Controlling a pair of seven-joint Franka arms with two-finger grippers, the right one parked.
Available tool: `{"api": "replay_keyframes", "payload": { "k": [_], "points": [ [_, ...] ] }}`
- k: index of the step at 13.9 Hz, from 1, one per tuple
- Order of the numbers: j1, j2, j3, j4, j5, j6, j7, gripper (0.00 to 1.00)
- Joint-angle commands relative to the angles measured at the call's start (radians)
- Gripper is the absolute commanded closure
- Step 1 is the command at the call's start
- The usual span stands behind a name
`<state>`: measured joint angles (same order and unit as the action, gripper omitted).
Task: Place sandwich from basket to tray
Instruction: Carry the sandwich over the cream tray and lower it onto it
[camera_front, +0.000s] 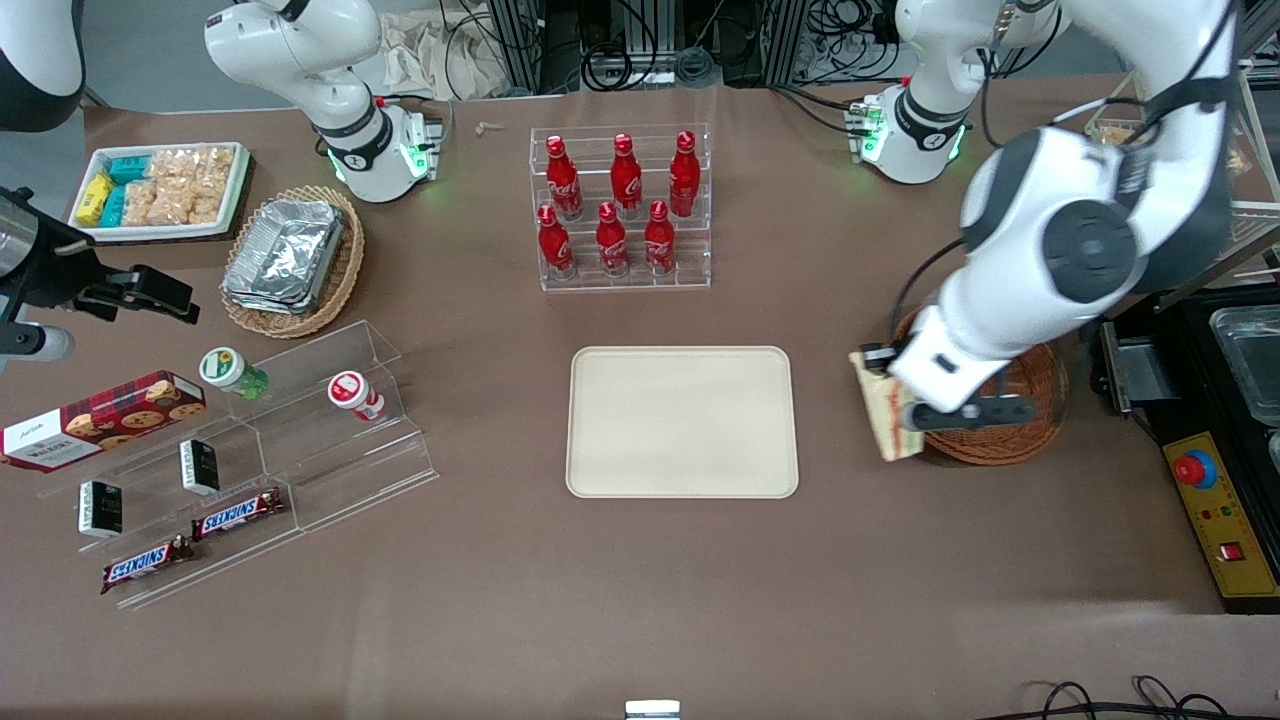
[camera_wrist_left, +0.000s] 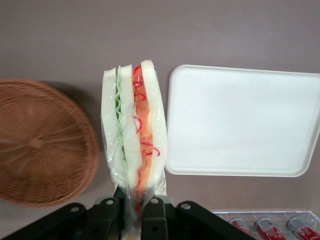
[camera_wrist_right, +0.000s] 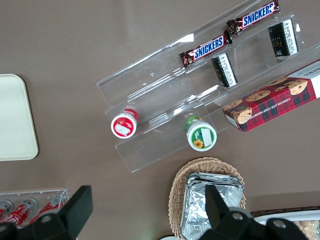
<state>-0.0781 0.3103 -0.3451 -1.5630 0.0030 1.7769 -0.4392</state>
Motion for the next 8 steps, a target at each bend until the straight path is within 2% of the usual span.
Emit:
{"api": "replay_keyframes", "payload": {
  "k": [1,6,8],
  "points": [
    [-0.074,0.111,0.005,0.024,0.017,0.08,-0.044,1.0],
    [-0.155,0.235,0.008,-0.061,0.023,0.28,-0.05,1.0],
    [-0.16,0.286,0.008,-0.06,0.084,0.288,-0.05,1.0]
  ]
}}
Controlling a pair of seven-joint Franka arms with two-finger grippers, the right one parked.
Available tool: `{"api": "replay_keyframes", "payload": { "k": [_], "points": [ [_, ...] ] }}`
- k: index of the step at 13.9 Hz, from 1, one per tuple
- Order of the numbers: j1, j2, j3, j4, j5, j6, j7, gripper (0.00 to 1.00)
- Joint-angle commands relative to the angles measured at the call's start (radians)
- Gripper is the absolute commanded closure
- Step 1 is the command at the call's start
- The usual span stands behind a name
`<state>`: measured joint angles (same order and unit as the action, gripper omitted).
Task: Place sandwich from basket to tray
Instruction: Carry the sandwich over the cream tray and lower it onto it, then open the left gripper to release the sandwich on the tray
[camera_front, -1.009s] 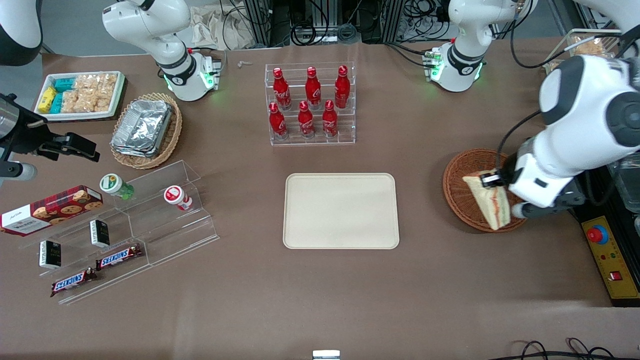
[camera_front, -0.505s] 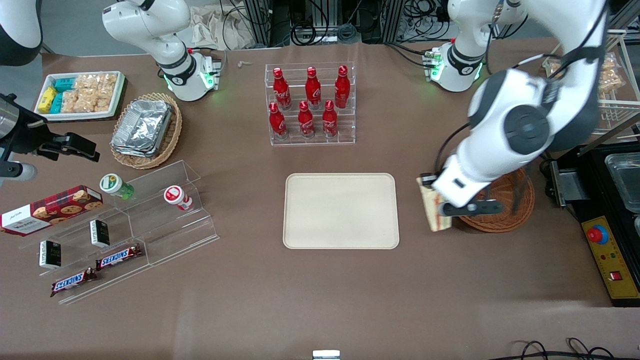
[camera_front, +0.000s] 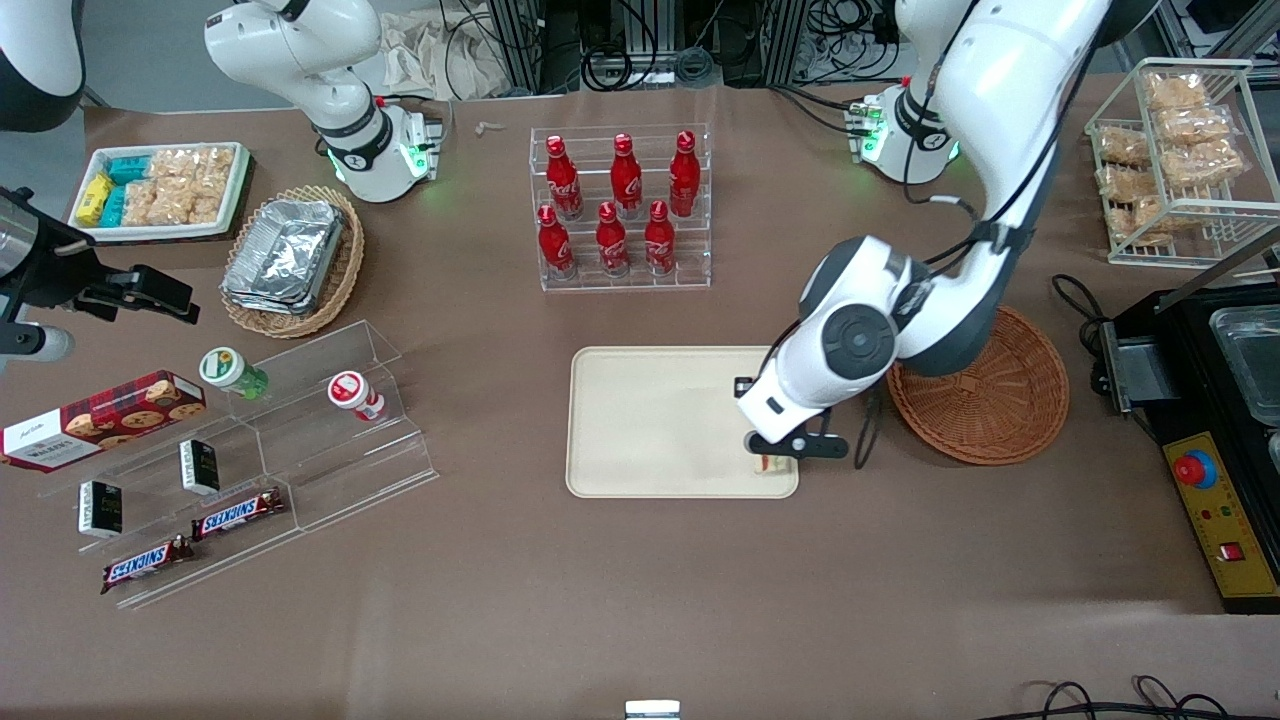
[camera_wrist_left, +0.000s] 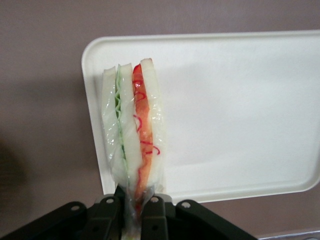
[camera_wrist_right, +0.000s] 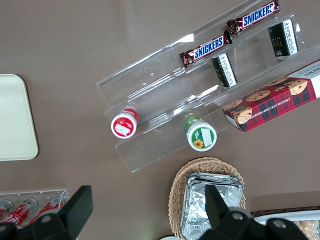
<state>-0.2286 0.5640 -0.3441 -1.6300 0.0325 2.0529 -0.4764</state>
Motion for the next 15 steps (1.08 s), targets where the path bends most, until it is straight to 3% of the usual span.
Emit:
{"api": "replay_keyframes", "payload": {
  "k": [1,5,6,7,8,9,15],
  "points": [
    [-0.009,0.048,0.007,0.007,0.078,0.018,-0.011,0.99],
    [-0.009,0.073,0.007,0.004,0.079,0.027,-0.002,0.96],
    [-0.009,0.079,0.007,0.004,0.079,0.029,-0.002,0.93],
    [-0.009,0.08,0.007,0.004,0.079,0.03,-0.001,0.81],
    [-0.008,0.079,0.007,0.006,0.079,0.03,-0.002,0.48],
    [-0.008,0.077,0.007,0.006,0.079,0.03,-0.002,0.0],
    [0.043,-0.008,0.01,0.025,0.076,-0.042,0.008,0.0]
  ]
}}
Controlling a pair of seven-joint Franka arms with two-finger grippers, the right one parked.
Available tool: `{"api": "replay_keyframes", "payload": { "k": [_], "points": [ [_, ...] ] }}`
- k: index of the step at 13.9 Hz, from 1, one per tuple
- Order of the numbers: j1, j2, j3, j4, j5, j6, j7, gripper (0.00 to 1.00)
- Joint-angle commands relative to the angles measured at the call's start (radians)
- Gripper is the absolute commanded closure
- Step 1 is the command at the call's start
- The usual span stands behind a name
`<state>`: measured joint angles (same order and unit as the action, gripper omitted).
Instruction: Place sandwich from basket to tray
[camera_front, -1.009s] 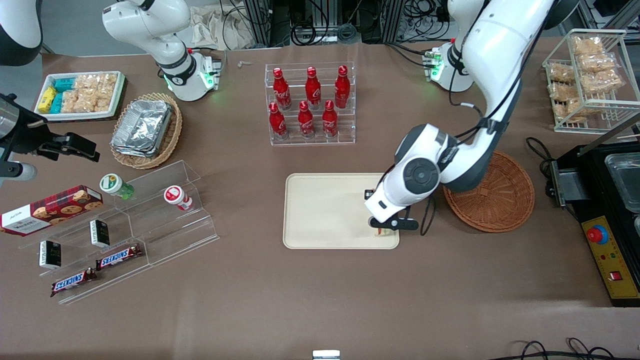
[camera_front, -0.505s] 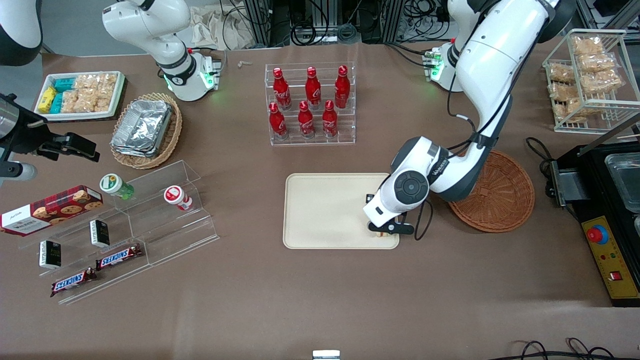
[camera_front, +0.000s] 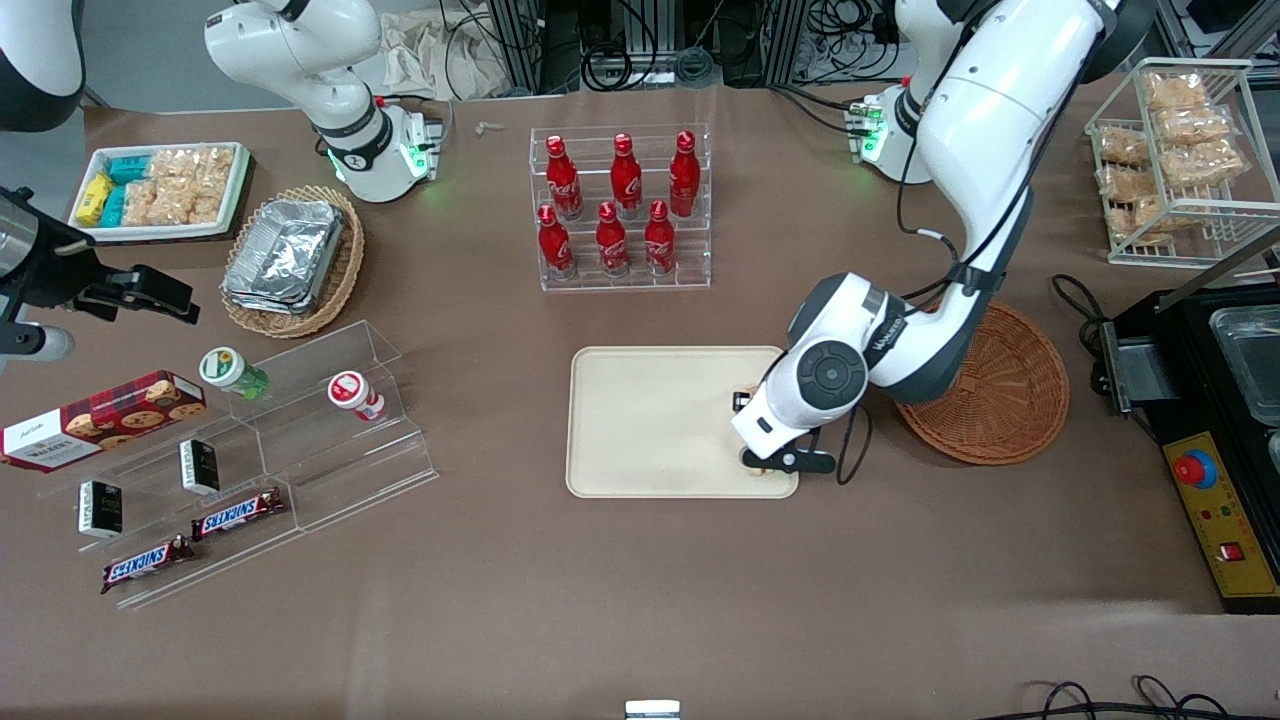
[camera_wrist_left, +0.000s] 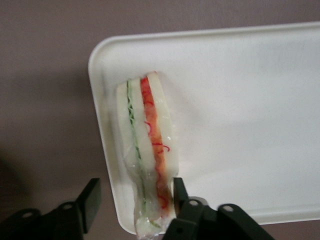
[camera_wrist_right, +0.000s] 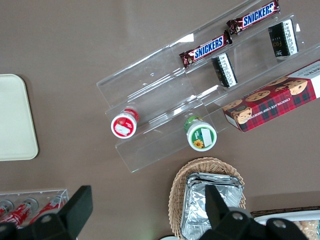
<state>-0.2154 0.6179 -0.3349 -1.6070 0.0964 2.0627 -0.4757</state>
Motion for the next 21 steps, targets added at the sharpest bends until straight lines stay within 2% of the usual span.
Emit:
{"api": "replay_keyframes", "payload": {
  "k": [1,7,13,18,21],
  "points": [
    [0.06,-0.085,0.0,0.004,0.009,-0.077,0.031,0.0],
    [0.214,-0.231,0.002,0.064,0.013,-0.246,0.244,0.0],
    [0.361,-0.276,0.002,0.249,0.008,-0.433,0.428,0.0],
    [0.409,-0.283,0.008,0.37,0.006,-0.542,0.457,0.0],
    [0.407,-0.282,0.01,0.383,0.013,-0.552,0.451,0.0]
  ]
}}
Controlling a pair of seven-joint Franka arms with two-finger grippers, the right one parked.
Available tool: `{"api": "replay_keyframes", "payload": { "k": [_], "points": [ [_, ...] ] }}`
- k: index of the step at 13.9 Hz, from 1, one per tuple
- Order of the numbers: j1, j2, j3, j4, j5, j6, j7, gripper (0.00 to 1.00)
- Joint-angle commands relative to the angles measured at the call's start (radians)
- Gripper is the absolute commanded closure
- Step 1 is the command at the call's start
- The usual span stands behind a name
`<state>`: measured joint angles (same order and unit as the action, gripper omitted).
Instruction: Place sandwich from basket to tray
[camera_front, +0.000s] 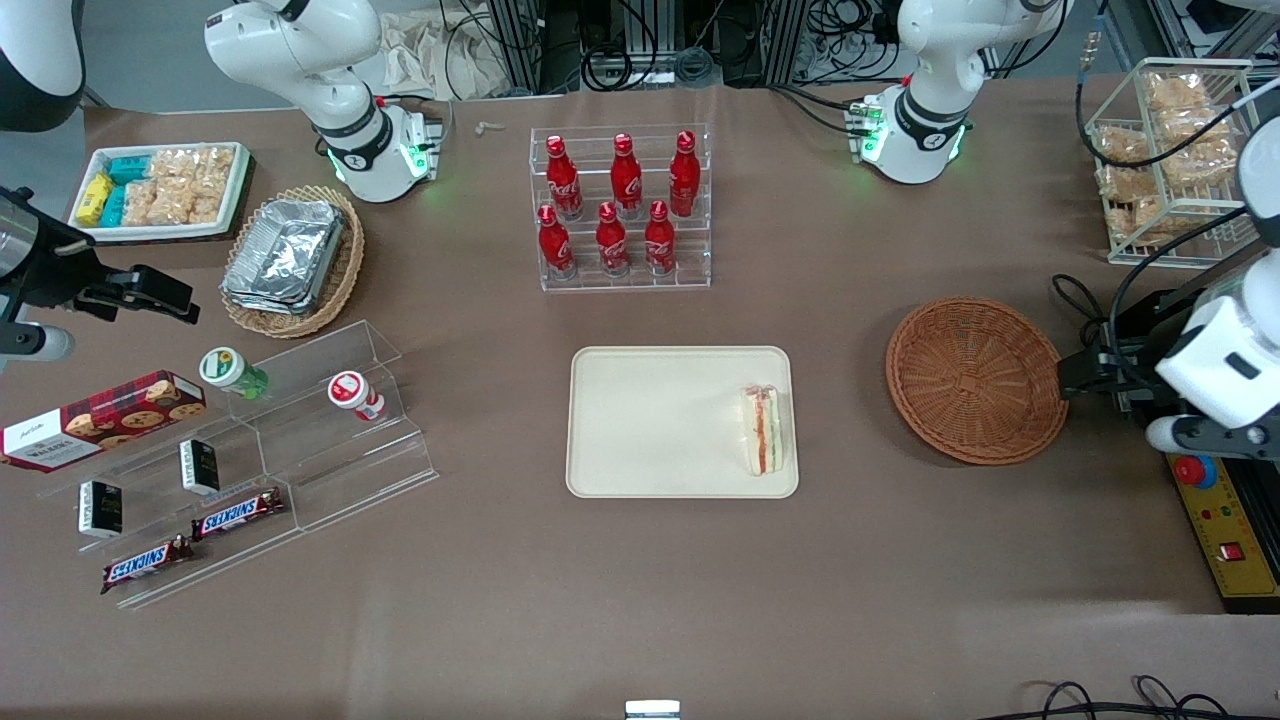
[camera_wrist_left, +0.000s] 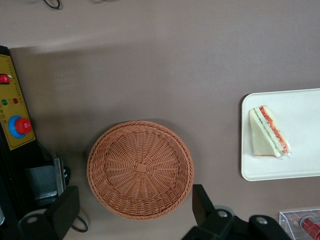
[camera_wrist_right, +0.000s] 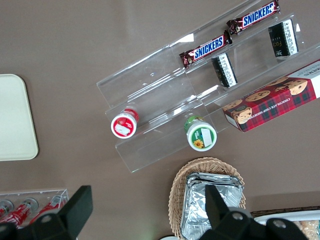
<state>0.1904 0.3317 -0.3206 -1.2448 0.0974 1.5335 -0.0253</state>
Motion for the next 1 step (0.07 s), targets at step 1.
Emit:
{"api": "replay_keyframes", "payload": {
  "k": [1],
  "points": [
    [0.001,0.004,-0.005,0.021,0.01,-0.021,-0.017,0.0]
  ]
}}
